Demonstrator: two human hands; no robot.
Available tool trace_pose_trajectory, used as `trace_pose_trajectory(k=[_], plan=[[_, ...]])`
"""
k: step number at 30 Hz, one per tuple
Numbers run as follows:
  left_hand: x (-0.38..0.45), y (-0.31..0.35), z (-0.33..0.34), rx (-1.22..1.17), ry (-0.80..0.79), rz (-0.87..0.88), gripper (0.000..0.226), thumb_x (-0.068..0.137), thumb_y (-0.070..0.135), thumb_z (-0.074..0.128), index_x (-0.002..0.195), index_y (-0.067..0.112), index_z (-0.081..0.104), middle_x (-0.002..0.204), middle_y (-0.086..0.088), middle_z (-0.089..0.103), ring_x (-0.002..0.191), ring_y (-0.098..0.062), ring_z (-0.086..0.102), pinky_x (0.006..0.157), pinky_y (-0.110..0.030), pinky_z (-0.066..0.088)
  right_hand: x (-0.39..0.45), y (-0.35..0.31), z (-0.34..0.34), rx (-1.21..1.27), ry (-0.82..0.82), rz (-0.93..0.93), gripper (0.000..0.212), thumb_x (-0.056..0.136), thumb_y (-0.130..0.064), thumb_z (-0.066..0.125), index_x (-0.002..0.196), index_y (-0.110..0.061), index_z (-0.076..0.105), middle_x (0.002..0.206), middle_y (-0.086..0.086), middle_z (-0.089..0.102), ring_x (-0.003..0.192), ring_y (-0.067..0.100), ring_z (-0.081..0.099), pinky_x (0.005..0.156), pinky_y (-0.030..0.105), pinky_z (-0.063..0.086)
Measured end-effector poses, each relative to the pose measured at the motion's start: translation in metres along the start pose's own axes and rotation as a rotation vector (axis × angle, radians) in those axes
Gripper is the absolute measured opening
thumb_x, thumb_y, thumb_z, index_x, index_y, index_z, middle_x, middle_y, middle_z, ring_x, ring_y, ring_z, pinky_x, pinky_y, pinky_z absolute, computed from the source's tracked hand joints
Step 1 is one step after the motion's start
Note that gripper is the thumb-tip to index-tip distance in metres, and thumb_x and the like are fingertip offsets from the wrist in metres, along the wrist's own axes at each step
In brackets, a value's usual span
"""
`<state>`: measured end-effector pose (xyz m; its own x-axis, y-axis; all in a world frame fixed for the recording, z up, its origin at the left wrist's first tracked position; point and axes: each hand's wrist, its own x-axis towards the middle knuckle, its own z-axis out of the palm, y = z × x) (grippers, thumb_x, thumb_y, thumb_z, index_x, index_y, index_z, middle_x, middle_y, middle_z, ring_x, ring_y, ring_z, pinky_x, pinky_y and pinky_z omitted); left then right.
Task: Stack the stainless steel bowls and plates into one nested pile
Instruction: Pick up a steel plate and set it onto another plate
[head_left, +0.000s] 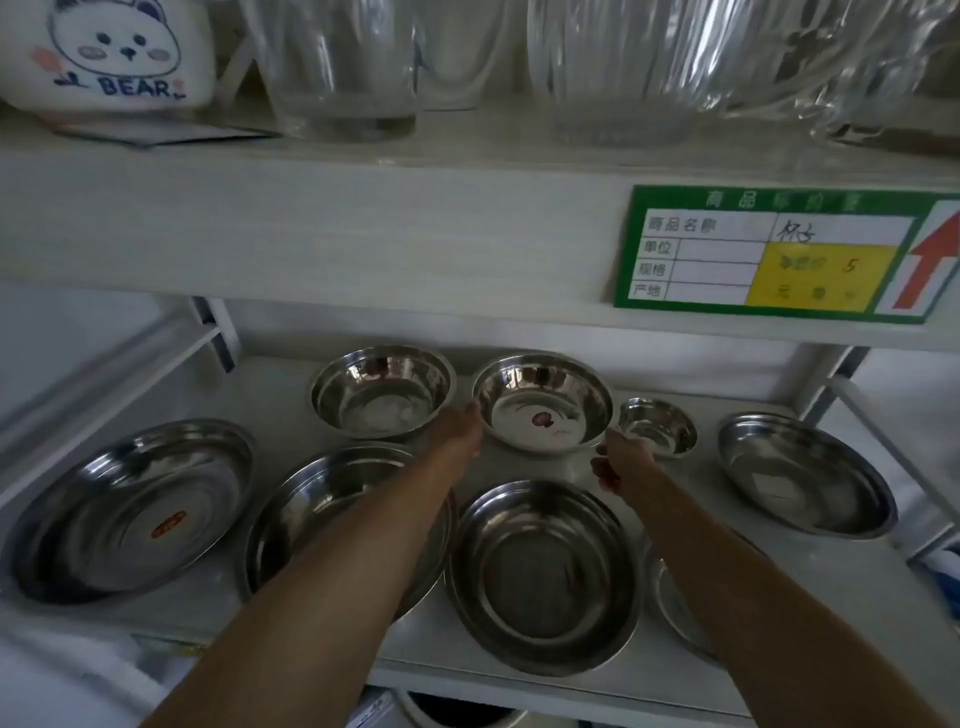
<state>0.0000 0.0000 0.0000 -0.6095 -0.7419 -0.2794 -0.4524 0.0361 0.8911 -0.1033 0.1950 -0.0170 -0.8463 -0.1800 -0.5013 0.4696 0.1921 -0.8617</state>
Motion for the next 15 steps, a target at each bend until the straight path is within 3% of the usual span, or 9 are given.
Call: trace_pose_trajectory(k=[3,5,8,13,15], plan=[[0.012,0.001,0.002,0.016,-0.013,-0.033,0.05,0.095,0.04,0.04,0.114,-0.003,0.057,0.082,-0.017,0.061,0.054,-0.021,0.055,0.061,-0.032,0.049,0.012,-0.001,0.0,-0.009,0.026,0.012,0.024,0.099,-0.031,0.046,0.088,-0.01,0.053,0.062,0.005,0.053,0.051,0.015,0.048,0.047,0.025,0.04],[0.019,-0.003,0.008,-0.018,-0.056,-0.043,0.051,0.096,0.041,0.043,0.119,-0.003,0.054,0.091,-0.019,0.063,0.064,-0.025,0.059,0.071,-0.038,0.056,0.018,0.0,0.0,-0.016,0.027,0.011,0.027,0.098,-0.035,0.045,0.086,-0.012,0.053,0.06,0.006,0.052,0.048,0.015,0.048,0.045,0.024,0.039],[0.029,-0.009,0.016,-0.005,-0.06,-0.059,0.051,0.094,0.044,0.047,0.119,0.0,0.055,0.096,-0.018,0.065,0.067,-0.027,0.063,0.073,-0.041,0.059,0.028,0.001,0.0,-0.019,0.046,0.004,0.028,0.097,-0.04,0.046,0.083,-0.015,0.051,0.06,0.006,0.053,0.043,0.014,0.048,0.041,0.02,0.038],[0.045,-0.018,0.029,-0.043,-0.109,-0.09,0.052,0.096,0.045,0.041,0.123,0.001,0.052,0.091,-0.018,0.062,0.066,-0.022,0.055,0.054,-0.03,0.047,0.042,0.003,0.005,-0.043,0.071,0.015,0.035,0.097,-0.045,0.044,0.083,-0.014,0.05,0.06,0.005,0.051,0.04,0.014,0.048,0.039,0.019,0.037],[0.048,-0.018,0.034,-0.071,-0.145,-0.116,0.058,0.097,0.047,0.036,0.13,0.001,0.049,0.112,-0.024,0.061,0.079,-0.025,0.053,0.051,-0.026,0.045,0.048,0.004,0.007,-0.055,0.077,0.014,0.036,0.095,-0.045,0.043,0.083,-0.013,0.052,0.059,0.005,0.051,0.042,0.016,0.048,0.042,0.022,0.036]])
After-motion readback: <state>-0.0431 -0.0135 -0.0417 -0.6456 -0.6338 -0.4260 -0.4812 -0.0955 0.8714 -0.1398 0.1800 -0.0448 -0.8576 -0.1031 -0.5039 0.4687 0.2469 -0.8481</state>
